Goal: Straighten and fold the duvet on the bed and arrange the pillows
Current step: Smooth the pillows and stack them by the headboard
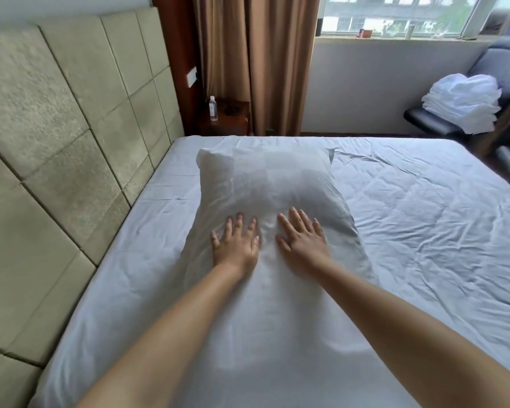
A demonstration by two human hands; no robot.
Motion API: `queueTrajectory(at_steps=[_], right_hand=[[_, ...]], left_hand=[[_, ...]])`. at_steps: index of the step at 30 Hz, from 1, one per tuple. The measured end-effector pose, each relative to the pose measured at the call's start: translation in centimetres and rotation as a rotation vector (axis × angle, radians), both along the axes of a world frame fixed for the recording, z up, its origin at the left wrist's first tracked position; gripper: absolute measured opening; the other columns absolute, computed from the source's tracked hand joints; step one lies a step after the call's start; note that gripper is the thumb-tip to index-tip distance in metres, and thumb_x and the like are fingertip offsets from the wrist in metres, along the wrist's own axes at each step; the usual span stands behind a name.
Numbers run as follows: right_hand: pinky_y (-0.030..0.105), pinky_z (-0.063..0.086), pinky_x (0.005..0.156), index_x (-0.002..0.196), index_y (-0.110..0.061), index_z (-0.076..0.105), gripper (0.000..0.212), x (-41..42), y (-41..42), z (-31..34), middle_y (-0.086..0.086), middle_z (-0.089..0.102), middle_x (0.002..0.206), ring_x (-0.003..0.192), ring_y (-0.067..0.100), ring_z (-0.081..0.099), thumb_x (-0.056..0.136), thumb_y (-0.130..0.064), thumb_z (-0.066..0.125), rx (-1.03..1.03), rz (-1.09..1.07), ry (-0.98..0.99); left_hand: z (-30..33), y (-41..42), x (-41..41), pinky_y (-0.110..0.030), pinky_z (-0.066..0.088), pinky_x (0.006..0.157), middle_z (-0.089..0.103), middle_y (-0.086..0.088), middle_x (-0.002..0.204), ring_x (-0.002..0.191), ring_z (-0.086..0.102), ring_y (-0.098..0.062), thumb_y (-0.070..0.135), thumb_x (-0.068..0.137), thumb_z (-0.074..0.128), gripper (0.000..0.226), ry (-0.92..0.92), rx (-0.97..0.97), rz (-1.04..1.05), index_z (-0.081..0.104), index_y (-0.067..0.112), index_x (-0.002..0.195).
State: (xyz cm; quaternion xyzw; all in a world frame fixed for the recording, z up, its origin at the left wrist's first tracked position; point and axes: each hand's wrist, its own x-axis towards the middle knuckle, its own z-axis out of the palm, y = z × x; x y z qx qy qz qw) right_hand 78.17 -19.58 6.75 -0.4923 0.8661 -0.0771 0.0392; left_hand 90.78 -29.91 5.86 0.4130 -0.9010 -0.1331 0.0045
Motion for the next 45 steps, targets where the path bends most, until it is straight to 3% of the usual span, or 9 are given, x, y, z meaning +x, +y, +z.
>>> queueTrajectory(at_steps=[6, 16, 22, 25, 28, 34, 40, 43, 45], right_hand=[[0.040, -0.015, 0.117, 0.152, -0.031, -0.005, 0.061, -6.9, -7.2, 0.6, -0.002, -0.015, 0.159, 0.145, 0.012, -0.017, 0.099, -0.052, 0.018, 0.011, -0.001, -0.033], [0.045, -0.013, 0.117, 0.153, -0.026, -0.001, 0.063, -16.5, -17.2, -3.3, 0.004, -0.009, 0.160, 0.147, 0.018, -0.014, 0.098, -0.052, 0.016, -0.003, 0.027, -0.082], [0.043, -0.004, 0.119, 0.152, -0.022, 0.018, 0.065, -17.3, -18.4, -5.8, 0.007, 0.010, 0.160, 0.148, 0.021, 0.003, 0.095, -0.051, 0.023, 0.115, 0.044, -0.147], [0.043, -0.003, 0.119, 0.152, -0.020, 0.018, 0.066, -16.4, -19.8, -4.6, 0.010, 0.011, 0.160, 0.148, 0.022, 0.003, 0.095, -0.052, 0.023, 0.086, 0.042, -0.151], [0.043, -0.005, 0.118, 0.153, -0.023, 0.013, 0.065, -13.6, -22.2, -3.0, 0.010, 0.003, 0.160, 0.148, 0.022, -0.003, 0.097, -0.054, 0.021, 0.035, 0.139, -0.198], [0.044, -0.009, 0.117, 0.153, -0.026, 0.014, 0.060, -4.8, -25.6, -2.8, 0.009, -0.001, 0.161, 0.148, 0.022, -0.007, 0.099, -0.053, 0.020, 0.110, 0.565, -0.066], [0.042, -0.007, 0.117, 0.149, -0.022, 0.030, 0.053, 1.8, -28.4, -5.7, 0.010, 0.015, 0.159, 0.147, 0.022, 0.002, 0.100, -0.041, 0.023, 0.237, 0.789, 0.055], [0.039, -0.001, 0.116, 0.142, -0.022, 0.041, 0.048, 4.3, -30.0, -8.1, 0.008, 0.029, 0.153, 0.146, 0.021, 0.009, 0.098, -0.034, 0.027, 0.341, 0.860, 0.111], [0.039, -0.003, 0.117, 0.144, -0.025, 0.037, 0.050, 5.6, -30.8, -9.8, 0.006, 0.025, 0.156, 0.146, 0.020, 0.008, 0.097, -0.040, 0.028, 0.445, 0.861, 0.108]], left_hand=[[0.7, -6.2, -5.8, -0.056, -0.002, 0.116, -0.013, 0.005, 0.160, 0.148, -0.009, -0.021, 0.050, 0.100, 0.014, 0.054, -0.003, 0.053, 0.163, -0.008, 0.042, 0.149], [-2.7, -15.6, -14.8, -0.056, -0.008, 0.115, -0.012, 0.007, 0.160, 0.147, -0.011, -0.017, 0.046, 0.100, 0.012, 0.052, -0.045, -0.060, 0.274, -0.007, 0.044, 0.148], [-5.7, -17.1, -15.5, -0.050, -0.001, 0.116, 0.002, 0.010, 0.160, 0.147, -0.001, -0.011, 0.045, 0.101, 0.016, 0.051, -0.164, 0.031, 0.246, 0.007, 0.039, 0.151], [-5.3, -18.0, -14.0, -0.041, 0.005, 0.118, 0.015, 0.010, 0.159, 0.146, 0.010, -0.009, 0.045, 0.097, 0.017, 0.053, 0.043, 0.060, 0.299, 0.021, 0.035, 0.150], [-4.5, -18.4, -10.6, -0.037, 0.025, 0.113, 0.034, -0.002, 0.153, 0.139, 0.031, -0.020, 0.033, 0.097, 0.026, 0.052, 0.255, -0.010, 0.511, 0.032, 0.022, 0.148], [-5.7, -18.0, -3.0, -0.043, 0.037, 0.099, 0.042, -0.011, 0.143, 0.125, 0.045, -0.033, 0.021, 0.099, 0.030, 0.045, 0.288, 0.099, 1.036, 0.035, 0.013, 0.143], [-9.8, -16.8, 3.4, -0.043, 0.042, 0.092, 0.050, -0.015, 0.133, 0.118, 0.051, -0.035, 0.012, 0.094, 0.033, 0.039, 0.285, 0.224, 1.223, 0.044, 0.010, 0.131], [-12.3, -16.1, 6.5, -0.043, 0.044, 0.092, 0.049, -0.014, 0.133, 0.118, 0.051, -0.034, 0.016, 0.093, 0.037, 0.041, 0.241, 0.304, 1.278, 0.041, 0.011, 0.133], [-14.2, -15.5, 8.3, -0.043, 0.042, 0.094, 0.047, -0.013, 0.136, 0.121, 0.049, -0.033, 0.022, 0.094, 0.040, 0.046, 0.200, 0.349, 1.303, 0.037, 0.013, 0.139]])
